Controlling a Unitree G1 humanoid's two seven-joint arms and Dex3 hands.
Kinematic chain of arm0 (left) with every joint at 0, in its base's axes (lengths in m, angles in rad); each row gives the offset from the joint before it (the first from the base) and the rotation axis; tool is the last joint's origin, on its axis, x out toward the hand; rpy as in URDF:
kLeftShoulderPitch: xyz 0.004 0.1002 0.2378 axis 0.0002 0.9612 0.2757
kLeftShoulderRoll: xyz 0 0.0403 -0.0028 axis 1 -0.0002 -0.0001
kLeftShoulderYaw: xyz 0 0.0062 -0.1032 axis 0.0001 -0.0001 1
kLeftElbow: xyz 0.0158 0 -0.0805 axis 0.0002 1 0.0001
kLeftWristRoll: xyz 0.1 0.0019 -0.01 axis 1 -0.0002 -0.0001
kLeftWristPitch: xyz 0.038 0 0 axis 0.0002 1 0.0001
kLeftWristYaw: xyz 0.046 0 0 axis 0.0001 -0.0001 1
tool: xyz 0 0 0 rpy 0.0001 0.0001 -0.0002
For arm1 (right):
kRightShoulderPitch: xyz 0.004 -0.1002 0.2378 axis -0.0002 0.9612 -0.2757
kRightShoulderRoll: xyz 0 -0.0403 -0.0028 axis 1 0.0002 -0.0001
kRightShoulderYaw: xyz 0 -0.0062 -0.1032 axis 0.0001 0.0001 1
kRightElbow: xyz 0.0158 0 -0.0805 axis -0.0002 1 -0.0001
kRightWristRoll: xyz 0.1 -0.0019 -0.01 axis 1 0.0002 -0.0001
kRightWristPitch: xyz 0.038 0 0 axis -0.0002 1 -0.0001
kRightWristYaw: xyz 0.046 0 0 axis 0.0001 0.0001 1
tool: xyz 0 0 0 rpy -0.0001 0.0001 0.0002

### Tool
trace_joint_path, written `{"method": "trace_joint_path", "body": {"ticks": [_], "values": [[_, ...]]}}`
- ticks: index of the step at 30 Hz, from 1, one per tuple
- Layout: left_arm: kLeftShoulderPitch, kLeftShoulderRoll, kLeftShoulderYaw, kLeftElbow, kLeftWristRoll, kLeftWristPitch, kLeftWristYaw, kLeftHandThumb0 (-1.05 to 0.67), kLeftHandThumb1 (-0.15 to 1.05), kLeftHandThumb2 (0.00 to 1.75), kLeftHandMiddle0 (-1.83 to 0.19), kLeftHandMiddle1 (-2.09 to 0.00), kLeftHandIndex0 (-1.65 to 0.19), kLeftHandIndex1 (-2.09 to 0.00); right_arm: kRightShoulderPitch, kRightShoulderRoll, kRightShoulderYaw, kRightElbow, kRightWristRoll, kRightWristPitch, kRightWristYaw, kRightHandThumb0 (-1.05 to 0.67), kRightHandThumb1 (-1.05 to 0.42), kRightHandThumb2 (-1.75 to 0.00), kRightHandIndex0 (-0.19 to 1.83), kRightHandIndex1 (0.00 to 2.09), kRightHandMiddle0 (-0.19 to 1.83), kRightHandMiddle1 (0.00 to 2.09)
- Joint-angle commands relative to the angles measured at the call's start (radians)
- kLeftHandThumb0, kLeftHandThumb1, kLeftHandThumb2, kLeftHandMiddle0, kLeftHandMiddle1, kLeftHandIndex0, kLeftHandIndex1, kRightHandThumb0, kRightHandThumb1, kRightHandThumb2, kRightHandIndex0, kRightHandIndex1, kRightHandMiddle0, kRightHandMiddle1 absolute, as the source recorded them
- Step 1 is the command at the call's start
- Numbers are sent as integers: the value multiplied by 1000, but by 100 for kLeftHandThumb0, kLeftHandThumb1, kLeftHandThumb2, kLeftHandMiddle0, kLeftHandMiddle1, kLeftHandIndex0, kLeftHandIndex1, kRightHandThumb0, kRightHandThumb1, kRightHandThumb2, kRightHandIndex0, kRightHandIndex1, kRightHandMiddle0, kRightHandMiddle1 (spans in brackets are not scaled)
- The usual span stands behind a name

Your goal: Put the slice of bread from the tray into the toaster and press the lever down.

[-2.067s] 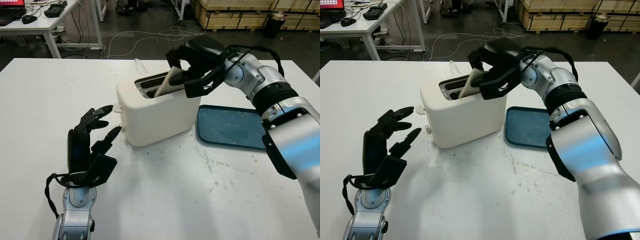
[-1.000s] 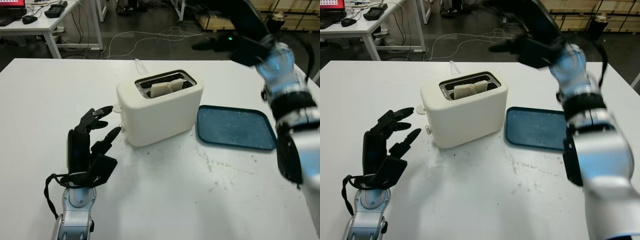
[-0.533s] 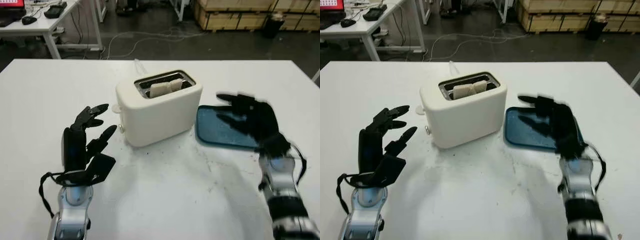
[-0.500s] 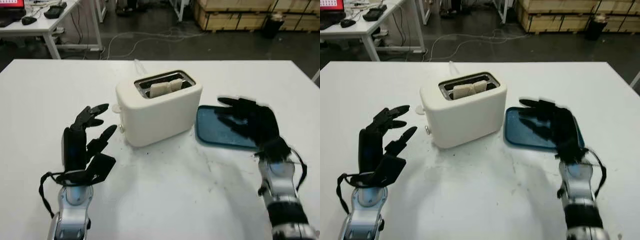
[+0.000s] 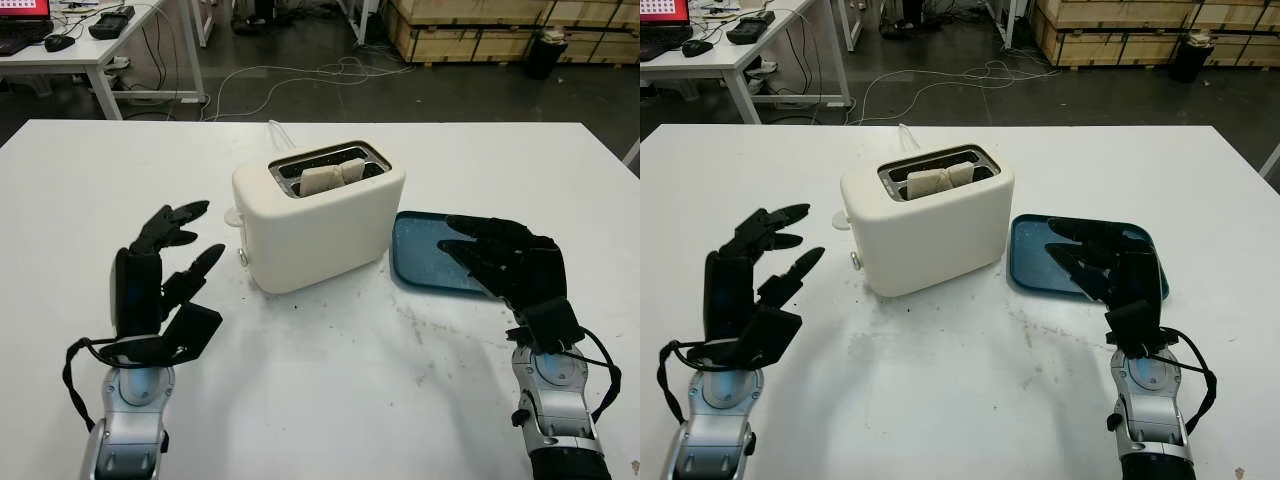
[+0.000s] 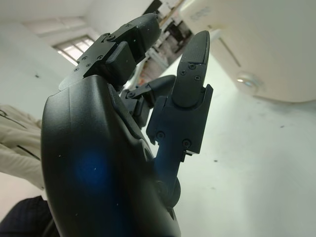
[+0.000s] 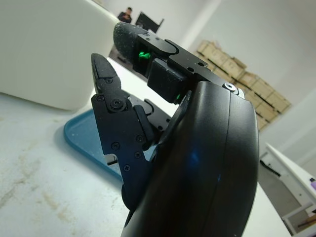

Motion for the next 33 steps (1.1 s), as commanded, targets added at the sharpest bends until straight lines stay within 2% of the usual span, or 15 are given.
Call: {"method": "trace_joint_path", "body": {"ticks": [1, 6, 11, 16, 21, 24, 28, 30, 33], "values": [[-26, 26, 20, -14, 6, -6, -9, -34, 92, 6, -49, -106, -62, -44, -15, 8, -6, -8, 0, 10, -11, -28, -83, 0, 122, 16, 117, 2], [-60, 109, 50, -21, 51, -5, -37, -31, 92, 5, -48, -105, -63, -42, -15, 4, -8, -12, -13, 25, -22, -27, -83, 0, 123, 15, 117, 2], [-139, 263, 66, 2, 113, -15, -123, -22, 85, 1, -60, -98, -75, -37, -14, 2, -11, -12, -5, 22, -15, -27, -83, 0, 123, 14, 118, 1], [-273, 424, 39, 132, 140, -136, -180, -17, 77, 0, -88, -87, -99, -24, -10, 0, -16, -17, -9, 31, -20, -26, -82, 0, 125, 13, 119, 1], [-373, 484, -14, 284, 177, -281, -144, -20, 75, 0, -102, -85, -113, -22, -8, -1, -21, -20, -8, 26, -16, -25, -83, 0, 125, 12, 119, 1], [-422, 499, -45, 357, 206, -335, -131, -21, 72, 0, -106, -95, -120, -20, -9, -3, -25, -20, -5, 28, -12, -26, -83, 0, 125, 12, 119, 1], [-471, 514, -79, 430, 227, -377, -138, -25, 73, 1, -101, -116, -125, -14, -11, -9, -28, -17, -10, 20, -10, -26, -83, 0, 126, 11, 119, 1], [-492, 521, -98, 453, 243, -387, -141, -27, 74, 0, -98, -143, -126, -11, -10, -9, -29, -22, -10, 26, -10, -26, -83, 0, 126, 11, 120, 1], [-513, 524, -120, 474, 260, -398, -143, -27, 75, 0, -100, -159, -128, -10, -7, -7, -29, -32, -6, 43, -11, -26, -82, 0, 127, 11, 120, 1]]}}
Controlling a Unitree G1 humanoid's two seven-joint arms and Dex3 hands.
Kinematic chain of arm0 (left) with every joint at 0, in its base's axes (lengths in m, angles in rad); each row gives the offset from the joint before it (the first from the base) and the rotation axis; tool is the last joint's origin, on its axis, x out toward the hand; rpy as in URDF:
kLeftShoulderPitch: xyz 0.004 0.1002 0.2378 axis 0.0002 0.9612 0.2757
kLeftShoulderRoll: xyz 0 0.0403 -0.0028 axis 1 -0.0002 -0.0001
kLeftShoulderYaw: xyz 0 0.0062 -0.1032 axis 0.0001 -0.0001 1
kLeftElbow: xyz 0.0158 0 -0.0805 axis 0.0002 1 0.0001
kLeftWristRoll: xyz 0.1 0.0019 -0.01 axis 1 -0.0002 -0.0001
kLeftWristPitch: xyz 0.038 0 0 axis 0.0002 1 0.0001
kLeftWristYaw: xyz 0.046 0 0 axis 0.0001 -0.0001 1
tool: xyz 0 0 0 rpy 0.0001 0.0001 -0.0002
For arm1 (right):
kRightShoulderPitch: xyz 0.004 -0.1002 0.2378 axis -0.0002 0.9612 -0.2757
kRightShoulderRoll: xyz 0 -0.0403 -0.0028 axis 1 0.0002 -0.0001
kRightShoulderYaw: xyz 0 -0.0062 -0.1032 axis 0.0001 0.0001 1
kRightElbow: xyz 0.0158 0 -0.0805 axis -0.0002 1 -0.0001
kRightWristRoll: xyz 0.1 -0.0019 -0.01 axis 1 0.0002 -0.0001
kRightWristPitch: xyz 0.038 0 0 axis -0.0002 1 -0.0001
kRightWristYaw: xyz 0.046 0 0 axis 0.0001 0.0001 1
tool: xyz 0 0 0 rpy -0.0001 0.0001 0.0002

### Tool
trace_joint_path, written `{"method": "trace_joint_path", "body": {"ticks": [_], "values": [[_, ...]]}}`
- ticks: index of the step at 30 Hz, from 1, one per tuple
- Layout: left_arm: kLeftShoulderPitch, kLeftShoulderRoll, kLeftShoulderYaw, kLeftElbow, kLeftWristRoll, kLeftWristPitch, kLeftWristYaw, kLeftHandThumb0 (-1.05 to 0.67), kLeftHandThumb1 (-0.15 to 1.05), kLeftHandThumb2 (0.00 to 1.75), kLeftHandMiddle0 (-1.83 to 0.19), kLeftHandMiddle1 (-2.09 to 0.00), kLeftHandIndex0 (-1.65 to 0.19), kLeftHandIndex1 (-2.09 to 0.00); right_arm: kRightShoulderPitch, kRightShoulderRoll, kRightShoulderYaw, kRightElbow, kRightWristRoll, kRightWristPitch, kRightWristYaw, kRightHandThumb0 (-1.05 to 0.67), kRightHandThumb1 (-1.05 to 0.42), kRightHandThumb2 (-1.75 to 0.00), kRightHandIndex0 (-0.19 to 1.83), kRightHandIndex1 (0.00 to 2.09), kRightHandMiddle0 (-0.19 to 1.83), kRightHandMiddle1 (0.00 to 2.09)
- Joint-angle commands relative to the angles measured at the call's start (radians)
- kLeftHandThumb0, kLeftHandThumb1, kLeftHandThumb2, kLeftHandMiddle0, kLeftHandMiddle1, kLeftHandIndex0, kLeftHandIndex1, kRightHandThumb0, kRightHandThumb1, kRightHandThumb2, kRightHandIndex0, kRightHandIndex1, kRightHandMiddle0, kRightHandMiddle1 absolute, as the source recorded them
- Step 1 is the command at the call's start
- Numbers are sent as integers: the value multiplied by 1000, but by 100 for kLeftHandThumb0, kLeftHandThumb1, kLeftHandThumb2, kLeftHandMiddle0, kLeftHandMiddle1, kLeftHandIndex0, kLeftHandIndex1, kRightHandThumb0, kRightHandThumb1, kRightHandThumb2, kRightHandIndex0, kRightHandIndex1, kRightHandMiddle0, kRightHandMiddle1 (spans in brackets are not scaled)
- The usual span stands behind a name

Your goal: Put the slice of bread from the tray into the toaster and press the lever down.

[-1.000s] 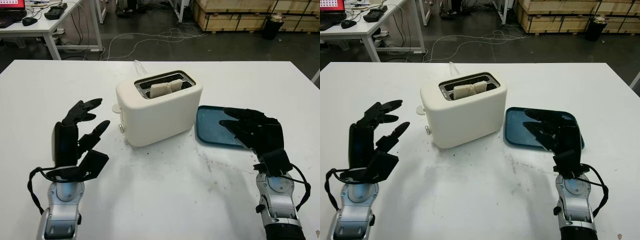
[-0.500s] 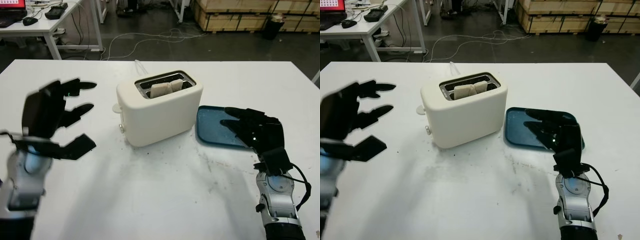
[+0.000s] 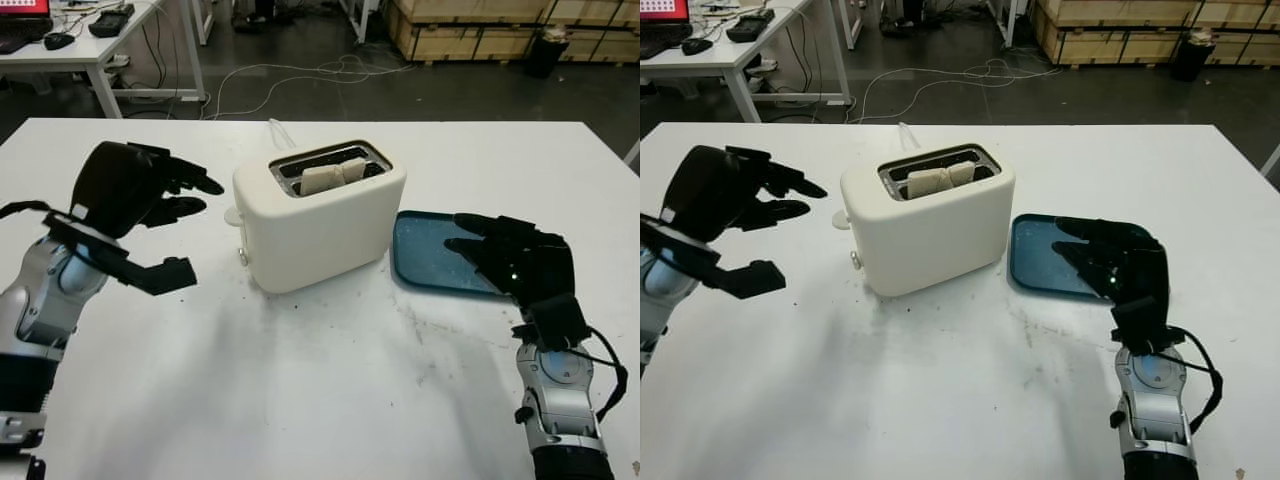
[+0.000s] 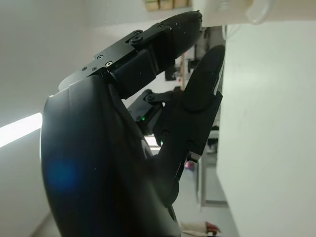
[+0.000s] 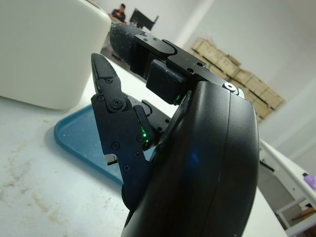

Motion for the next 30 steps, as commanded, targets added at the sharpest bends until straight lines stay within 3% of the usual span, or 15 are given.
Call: {"method": "trace_joint_path", "body": {"ticks": [1, 30], "values": [[-25, 13, -23, 16, 19, -16, 0, -28, 74, 0, -100, -161, -129, -9, -4, -5, -5, -15, 2, 22, 2, -26, -82, 0, 127, 11, 120, 1], [-72, 6, -102, 133, 56, -84, 73, -22, 69, 0, -99, -173, -136, -8, 4, 16, 5, -16, 15, 49, 7, -29, -78, 0, 126, 7, 117, 0]]}}
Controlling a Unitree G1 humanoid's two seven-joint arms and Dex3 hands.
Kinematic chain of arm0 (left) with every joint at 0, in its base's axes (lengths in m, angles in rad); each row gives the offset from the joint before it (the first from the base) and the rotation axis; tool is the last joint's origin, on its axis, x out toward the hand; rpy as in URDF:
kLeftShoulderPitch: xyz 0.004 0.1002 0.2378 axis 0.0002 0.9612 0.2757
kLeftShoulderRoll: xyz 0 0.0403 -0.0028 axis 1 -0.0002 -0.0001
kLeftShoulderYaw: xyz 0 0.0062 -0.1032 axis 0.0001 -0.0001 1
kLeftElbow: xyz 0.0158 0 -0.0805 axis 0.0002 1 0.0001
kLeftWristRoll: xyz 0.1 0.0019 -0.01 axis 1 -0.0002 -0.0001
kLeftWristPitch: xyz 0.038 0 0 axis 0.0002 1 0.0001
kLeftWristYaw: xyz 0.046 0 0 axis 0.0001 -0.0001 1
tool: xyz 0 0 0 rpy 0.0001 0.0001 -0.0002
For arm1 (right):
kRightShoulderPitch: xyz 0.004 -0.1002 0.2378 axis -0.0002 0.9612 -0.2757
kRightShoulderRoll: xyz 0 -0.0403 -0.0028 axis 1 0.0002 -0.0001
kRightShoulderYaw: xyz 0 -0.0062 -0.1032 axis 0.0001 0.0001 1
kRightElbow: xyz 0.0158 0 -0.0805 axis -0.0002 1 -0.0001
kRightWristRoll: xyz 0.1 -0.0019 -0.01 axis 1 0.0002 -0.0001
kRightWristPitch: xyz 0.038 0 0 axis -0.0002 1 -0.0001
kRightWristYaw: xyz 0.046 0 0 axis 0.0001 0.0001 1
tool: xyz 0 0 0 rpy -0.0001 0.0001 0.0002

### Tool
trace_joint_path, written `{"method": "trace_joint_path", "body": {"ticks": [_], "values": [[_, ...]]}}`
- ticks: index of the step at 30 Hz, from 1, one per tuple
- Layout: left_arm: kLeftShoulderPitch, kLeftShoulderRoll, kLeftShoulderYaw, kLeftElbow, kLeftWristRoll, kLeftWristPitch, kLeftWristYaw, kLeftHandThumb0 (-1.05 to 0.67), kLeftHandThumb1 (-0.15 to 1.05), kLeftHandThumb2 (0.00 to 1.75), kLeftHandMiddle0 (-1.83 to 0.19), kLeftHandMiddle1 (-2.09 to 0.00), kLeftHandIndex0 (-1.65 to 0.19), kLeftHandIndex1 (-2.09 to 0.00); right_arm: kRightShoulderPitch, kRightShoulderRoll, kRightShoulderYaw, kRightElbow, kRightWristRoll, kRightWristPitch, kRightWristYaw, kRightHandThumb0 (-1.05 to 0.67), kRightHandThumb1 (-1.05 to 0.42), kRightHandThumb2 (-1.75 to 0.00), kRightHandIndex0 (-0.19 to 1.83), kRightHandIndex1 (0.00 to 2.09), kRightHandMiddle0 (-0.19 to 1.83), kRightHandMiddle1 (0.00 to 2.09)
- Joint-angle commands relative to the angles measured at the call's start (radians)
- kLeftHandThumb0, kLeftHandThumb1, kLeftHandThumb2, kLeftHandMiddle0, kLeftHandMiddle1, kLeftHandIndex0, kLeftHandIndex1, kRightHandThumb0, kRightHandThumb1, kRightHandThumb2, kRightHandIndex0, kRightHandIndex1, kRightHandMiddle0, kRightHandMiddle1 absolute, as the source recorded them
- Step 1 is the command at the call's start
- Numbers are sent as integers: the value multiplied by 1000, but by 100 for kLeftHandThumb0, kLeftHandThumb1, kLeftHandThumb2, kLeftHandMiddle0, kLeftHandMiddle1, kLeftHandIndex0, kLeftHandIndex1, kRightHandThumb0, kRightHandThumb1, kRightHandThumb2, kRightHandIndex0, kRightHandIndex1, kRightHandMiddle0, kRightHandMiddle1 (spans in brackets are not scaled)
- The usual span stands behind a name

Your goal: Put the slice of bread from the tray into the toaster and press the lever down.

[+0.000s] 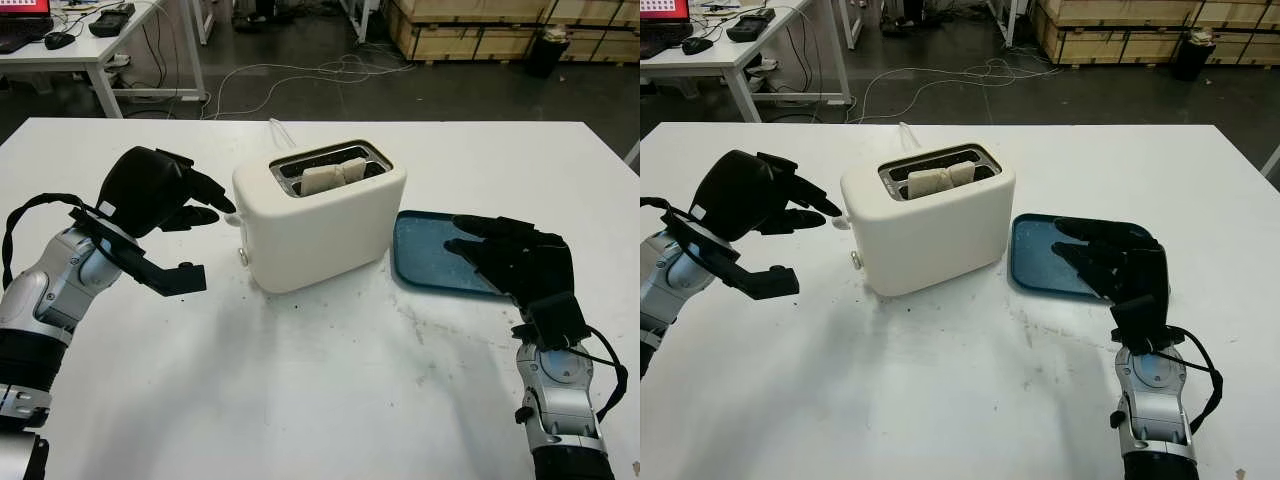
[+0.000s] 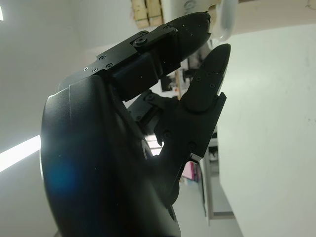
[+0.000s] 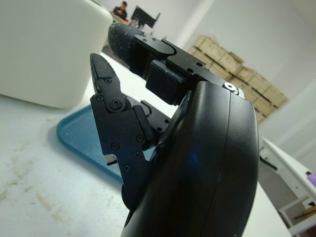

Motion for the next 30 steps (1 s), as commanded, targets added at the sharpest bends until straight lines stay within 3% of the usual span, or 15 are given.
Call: {"method": "trace_joint_path", "body": {"ticks": [1, 8, 30], "values": [[-24, -6, -11, 11, 13, -14, 23, -23, 69, 0, -99, -174, -136, -8, 4, 9, 2, -18, 11, 31, 1, -29, -76, 0, 123, 5, 115, 0], [-36, -11, -26, 33, 20, -27, 49, -26, 70, 1, -100, -175, -137, -8, 11, 18, 6, -44, 23, 79, 13, -34, -73, 0, 114, 0, 105, 0], [-60, -24, -68, 82, 34, -13, 42, -21, 68, 1, -98, -174, -138, -9, 26, 20, 1, -76, 31, 78, 34, -32, -77, -1, 116, 1, 107, 0]]}}
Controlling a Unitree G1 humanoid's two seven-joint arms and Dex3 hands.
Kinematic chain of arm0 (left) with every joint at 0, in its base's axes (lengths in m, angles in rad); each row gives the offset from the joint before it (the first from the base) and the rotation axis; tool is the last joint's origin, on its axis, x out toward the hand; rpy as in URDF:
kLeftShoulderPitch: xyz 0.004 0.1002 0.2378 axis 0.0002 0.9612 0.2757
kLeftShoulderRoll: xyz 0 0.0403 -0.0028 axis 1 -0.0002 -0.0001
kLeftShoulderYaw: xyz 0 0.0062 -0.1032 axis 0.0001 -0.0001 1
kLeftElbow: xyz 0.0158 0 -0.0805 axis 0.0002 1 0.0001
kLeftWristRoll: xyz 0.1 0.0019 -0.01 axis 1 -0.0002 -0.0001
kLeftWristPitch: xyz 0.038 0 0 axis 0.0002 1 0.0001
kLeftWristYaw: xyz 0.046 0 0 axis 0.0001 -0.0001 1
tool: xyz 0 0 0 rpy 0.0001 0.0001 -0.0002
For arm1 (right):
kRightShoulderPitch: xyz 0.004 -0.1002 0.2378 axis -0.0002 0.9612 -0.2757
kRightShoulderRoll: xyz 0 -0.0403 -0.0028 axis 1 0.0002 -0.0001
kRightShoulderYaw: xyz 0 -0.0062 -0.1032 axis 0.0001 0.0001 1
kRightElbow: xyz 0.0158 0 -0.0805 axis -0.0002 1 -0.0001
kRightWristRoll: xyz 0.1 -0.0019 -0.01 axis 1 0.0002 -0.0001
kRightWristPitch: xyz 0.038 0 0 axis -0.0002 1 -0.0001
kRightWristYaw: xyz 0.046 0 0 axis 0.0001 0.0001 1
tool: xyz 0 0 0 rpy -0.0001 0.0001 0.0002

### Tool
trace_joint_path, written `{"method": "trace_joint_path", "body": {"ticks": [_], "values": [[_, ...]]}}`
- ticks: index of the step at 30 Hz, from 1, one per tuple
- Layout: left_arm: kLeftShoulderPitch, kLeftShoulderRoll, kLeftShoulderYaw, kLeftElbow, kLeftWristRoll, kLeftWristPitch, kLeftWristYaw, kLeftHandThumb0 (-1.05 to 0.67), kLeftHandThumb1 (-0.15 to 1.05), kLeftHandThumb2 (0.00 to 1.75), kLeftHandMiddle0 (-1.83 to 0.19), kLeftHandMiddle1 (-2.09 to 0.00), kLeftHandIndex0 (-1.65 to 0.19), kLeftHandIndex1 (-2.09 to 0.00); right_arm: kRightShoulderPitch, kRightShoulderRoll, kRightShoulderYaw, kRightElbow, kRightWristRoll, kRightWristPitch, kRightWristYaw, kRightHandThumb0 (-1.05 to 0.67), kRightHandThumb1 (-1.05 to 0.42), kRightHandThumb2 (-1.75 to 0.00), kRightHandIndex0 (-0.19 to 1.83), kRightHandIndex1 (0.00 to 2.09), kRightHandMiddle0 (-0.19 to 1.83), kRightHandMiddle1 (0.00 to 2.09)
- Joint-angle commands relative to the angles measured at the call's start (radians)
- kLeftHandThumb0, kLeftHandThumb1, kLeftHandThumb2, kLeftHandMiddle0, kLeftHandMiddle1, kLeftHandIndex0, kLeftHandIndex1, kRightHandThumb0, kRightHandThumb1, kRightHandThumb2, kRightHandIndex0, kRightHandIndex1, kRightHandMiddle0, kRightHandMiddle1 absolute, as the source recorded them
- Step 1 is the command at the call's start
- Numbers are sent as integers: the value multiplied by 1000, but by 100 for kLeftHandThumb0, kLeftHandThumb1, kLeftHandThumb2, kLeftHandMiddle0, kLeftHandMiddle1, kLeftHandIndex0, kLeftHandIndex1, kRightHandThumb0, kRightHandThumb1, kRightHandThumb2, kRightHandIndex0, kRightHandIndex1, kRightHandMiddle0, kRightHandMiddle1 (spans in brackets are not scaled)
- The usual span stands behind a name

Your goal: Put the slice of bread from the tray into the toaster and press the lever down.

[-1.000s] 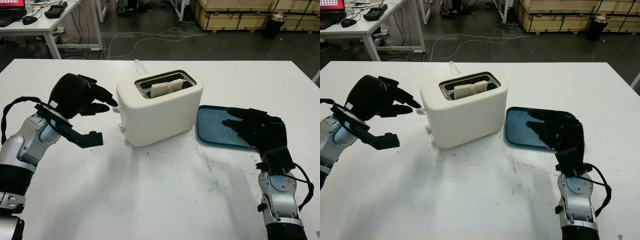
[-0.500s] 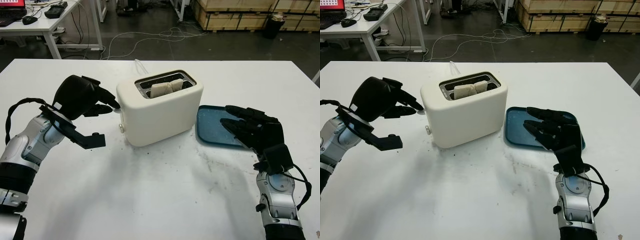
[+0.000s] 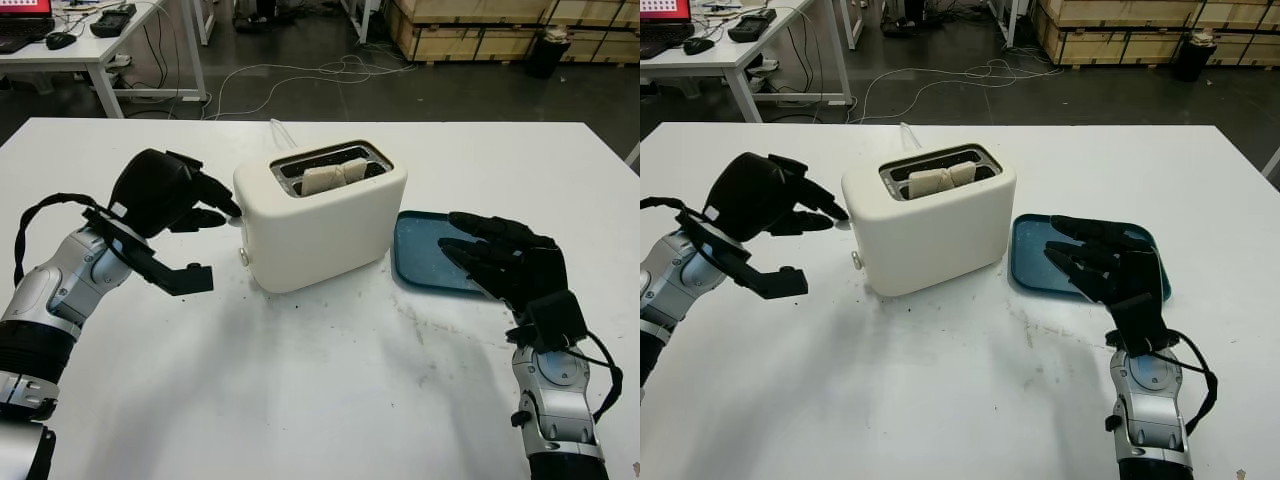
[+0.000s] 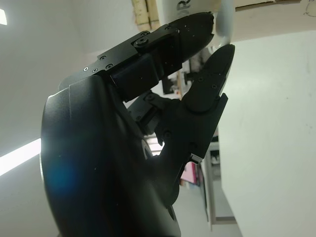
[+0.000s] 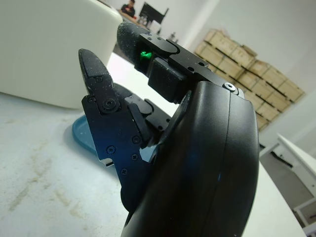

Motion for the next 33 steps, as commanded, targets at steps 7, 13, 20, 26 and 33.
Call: {"method": "trace_joint_path", "body": {"ticks": [7, 13, 20, 26, 33], "values": [[-8, -35, -42, 42, -3, 3, -29, -19, 70, 1, -96, -173, -137, -8, 8, -1, -11, -11, 20, -4, 9, -32, -77, 0, 116, 1, 108, 0], [11, -94, -125, 128, 37, 13, -25, -14, 67, 0, -94, -166, -136, -6, 18, -9, -18, -18, 16, -18, 14, -33, -78, 0, 115, 0, 106, 0], [24, -218, -258, 251, 49, 80, -88, -18, 75, 1, -91, -147, -131, -3, 28, -16, -27, -21, 14, -24, 19, -35, -79, -1, 115, 0, 106, 0], [41, -304, -326, 349, 60, 96, -54, -19, 78, 1, -89, -136, -131, -2, 32, -20, -29, -35, 0, -11, 13, -36, -80, -1, 114, 0, 106, 0], [33, -276, -334, 340, 55, 113, -66, -14, 77, 0, -82, -163, -129, 0, 33, -16, -30, -32, -7, -15, 9, -36, -81, 0, 114, 0, 106, 0]]}}
